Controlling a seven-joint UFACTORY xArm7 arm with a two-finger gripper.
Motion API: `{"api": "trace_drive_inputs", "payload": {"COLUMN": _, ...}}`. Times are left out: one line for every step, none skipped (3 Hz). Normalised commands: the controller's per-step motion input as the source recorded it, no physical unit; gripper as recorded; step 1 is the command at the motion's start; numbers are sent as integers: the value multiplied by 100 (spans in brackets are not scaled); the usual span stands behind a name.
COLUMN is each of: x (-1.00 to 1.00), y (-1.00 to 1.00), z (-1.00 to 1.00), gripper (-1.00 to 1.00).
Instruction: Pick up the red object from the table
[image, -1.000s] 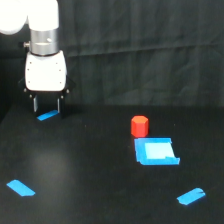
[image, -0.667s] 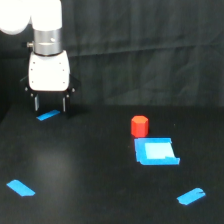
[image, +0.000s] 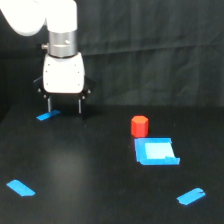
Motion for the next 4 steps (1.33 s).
{"api": "trace_drive_inputs", "payload": {"x": 99, "y": -28, "z": -19, "gripper": 100}}
{"api": "trace_drive_inputs", "payload": {"x": 99, "y": -59, "z": -49, "gripper": 100}}
{"api": "trace_drive_inputs", "payload": {"x": 99, "y": -49, "z": -41, "gripper": 100}}
{"api": "trace_drive_inputs", "payload": {"x": 94, "y": 8, "z": -1, "gripper": 99}}
